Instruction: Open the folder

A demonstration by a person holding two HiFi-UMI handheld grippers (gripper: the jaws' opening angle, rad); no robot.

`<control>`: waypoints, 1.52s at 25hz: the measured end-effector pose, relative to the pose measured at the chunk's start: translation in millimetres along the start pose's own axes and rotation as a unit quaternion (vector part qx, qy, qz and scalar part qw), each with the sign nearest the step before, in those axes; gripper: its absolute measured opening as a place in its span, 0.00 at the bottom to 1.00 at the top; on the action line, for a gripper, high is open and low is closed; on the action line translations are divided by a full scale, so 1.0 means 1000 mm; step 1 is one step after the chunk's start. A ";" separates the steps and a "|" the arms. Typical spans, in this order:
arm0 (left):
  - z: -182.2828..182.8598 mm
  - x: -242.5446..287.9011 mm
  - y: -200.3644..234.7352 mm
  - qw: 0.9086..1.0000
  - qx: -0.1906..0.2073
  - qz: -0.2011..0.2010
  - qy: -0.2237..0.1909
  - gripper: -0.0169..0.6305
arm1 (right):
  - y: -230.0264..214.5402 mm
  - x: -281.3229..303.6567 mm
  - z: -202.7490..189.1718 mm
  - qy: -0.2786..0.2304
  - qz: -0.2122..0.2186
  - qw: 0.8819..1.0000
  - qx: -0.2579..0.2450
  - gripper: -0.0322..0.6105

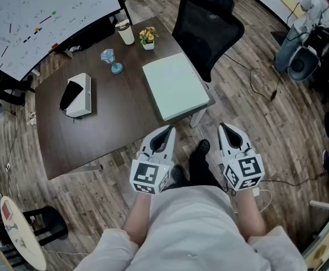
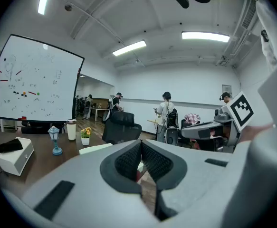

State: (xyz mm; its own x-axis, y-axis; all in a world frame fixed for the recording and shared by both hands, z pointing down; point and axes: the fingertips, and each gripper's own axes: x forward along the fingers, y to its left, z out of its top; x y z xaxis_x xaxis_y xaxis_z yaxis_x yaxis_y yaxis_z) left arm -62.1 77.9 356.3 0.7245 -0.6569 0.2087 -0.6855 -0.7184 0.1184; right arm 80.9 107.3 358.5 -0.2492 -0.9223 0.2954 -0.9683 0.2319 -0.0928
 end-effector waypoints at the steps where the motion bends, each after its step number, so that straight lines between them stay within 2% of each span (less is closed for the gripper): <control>1: 0.001 -0.001 0.000 1.000 0.001 0.000 -0.001 0.03 | 0.001 0.000 0.001 0.000 0.001 1.000 -0.003 0.05; 8: 0.002 -0.002 -0.002 1.000 0.006 0.002 -0.001 0.03 | 0.004 0.001 0.002 0.001 0.002 1.000 -0.018 0.05; 15: -0.003 -0.005 -0.005 1.000 0.008 0.003 0.006 0.03 | 0.011 -0.002 0.006 -0.017 0.018 1.000 0.017 0.06; 24: -0.016 0.004 -0.019 1.000 0.009 -0.016 0.025 0.04 | 0.008 -0.006 -0.014 0.010 0.018 1.000 0.021 0.10; 30: -0.017 0.019 -0.017 0.999 0.016 -0.012 0.034 0.04 | -0.005 0.006 -0.015 0.017 0.021 0.999 0.025 0.16; 33: -0.017 0.028 -0.016 0.999 0.020 -0.013 0.040 0.10 | -0.013 0.013 -0.014 0.021 0.023 0.999 0.027 0.19; 38: -0.017 0.043 -0.014 0.999 0.025 -0.011 0.046 0.15 | -0.023 0.025 -0.013 0.029 0.031 0.999 0.028 0.25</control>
State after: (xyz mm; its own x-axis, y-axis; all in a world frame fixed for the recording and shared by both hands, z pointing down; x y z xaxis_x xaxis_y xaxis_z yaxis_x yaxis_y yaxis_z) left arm -21.9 63.6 379.8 0.7276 -0.6194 0.2949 -0.6640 -0.7439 0.0759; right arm 97.1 82.7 380.7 -0.3105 -0.8871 0.3415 -0.9490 0.2689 -0.1645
